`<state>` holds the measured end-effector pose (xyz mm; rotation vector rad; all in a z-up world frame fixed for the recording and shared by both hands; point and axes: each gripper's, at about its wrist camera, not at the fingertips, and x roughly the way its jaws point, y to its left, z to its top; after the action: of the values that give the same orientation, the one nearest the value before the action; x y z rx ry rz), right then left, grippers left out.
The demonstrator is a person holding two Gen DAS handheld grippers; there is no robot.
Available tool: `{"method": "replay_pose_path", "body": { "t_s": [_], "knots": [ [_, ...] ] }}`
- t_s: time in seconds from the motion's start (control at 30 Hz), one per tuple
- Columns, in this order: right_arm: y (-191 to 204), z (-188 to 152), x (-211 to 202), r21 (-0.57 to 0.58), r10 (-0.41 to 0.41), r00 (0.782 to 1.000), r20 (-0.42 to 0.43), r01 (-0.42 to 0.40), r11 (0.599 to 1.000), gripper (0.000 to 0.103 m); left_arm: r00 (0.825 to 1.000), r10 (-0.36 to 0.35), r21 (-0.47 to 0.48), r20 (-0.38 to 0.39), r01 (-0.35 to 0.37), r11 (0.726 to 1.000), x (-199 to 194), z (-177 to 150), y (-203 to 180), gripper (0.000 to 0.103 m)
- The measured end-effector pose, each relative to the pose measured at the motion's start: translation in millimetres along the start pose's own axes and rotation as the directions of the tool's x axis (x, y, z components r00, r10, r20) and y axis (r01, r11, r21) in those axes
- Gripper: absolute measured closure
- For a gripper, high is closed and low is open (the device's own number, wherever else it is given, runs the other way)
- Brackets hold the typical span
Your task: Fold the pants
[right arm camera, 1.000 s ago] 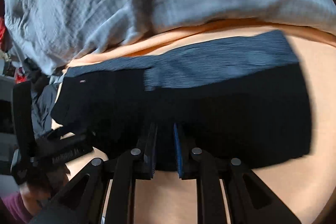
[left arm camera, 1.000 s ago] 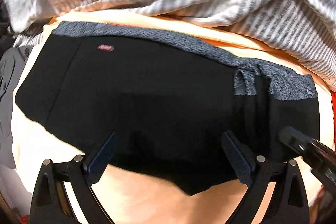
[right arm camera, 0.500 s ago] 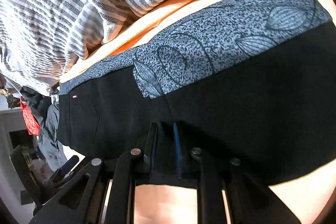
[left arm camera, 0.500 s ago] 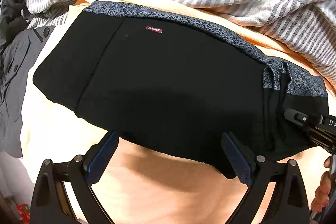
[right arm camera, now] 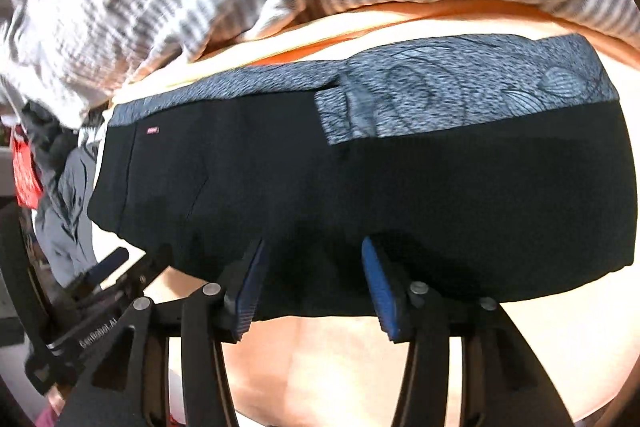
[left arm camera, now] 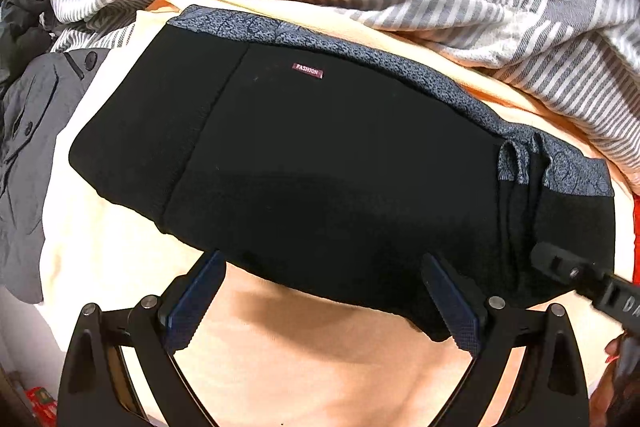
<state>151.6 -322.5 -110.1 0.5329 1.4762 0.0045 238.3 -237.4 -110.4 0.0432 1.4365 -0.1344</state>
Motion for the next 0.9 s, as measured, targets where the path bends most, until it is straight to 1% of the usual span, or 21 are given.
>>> {"method": "replay_pose_path", "body": {
  "t_s": [0.17,0.23,0.3,0.33,0.37,0.47,0.5,0.57,0.6,0.67,0.73,0.77,0.9],
  "knots": [
    [-6,-2,11,0.011,-0.017,1.000,-0.022,0.017,1.000,0.047,1.000,-0.011,-0.012,-0.003,0.011,1.000,1,0,8,0.004],
    [-7,-2,16,0.006,-0.022,1.000,-0.021,0.022,1.000,0.046,1.000,-0.018,-0.032,0.009,0.018,0.999,-1,-2,15,0.004],
    [-5,-3,19,-0.006,-0.028,0.999,-0.016,0.028,1.000,0.043,0.998,-0.045,-0.072,0.037,0.048,0.996,-6,-4,28,0.004],
    [-3,-4,20,-0.007,-0.027,1.000,-0.014,0.027,1.000,0.041,0.994,-0.083,-0.113,0.069,0.091,0.989,-11,-6,41,0.004],
    [-2,-4,20,-0.010,-0.025,1.000,-0.012,0.025,1.000,0.038,0.991,-0.102,-0.134,0.086,0.113,0.984,-12,-7,48,0.004],
    [2,-5,22,-0.031,-0.037,0.999,-0.009,0.037,0.999,0.034,0.975,-0.165,-0.227,0.150,0.196,0.954,-15,-11,84,0.004],
    [3,-5,23,-0.041,-0.041,0.999,-0.008,0.041,0.998,0.032,0.967,-0.194,-0.260,0.162,0.232,0.937,-13,-13,96,0.005],
    [8,-6,26,-0.052,-0.044,0.999,-0.005,0.044,0.998,0.030,0.952,-0.254,-0.332,0.174,0.299,0.894,-3,-18,120,0.013],
    [10,-6,26,-0.059,-0.044,0.999,-0.003,0.044,0.997,0.028,0.944,-0.279,-0.365,0.176,0.326,0.872,4,-19,131,0.013],
    [24,-5,34,-0.073,-0.049,0.999,0.000,0.049,0.996,0.027,0.936,-0.296,-0.395,0.193,0.350,0.849,13,-21,143,0.013],
    [25,-5,36,-0.083,-0.051,0.999,0.002,0.051,0.995,0.026,0.924,-0.323,-0.412,0.206,0.381,0.828,22,-19,151,0.013],
    [35,-4,43,-0.085,-0.052,0.999,0.002,0.052,0.995,0.026,0.917,-0.336,-0.414,0.213,0.396,0.819,25,-18,153,0.013],
    [41,0,48,-0.076,-0.044,0.999,-0.003,0.043,0.996,0.025,0.894,-0.377,-0.414,0.242,0.447,0.793,33,-10,156,0.013]
  ]
}}
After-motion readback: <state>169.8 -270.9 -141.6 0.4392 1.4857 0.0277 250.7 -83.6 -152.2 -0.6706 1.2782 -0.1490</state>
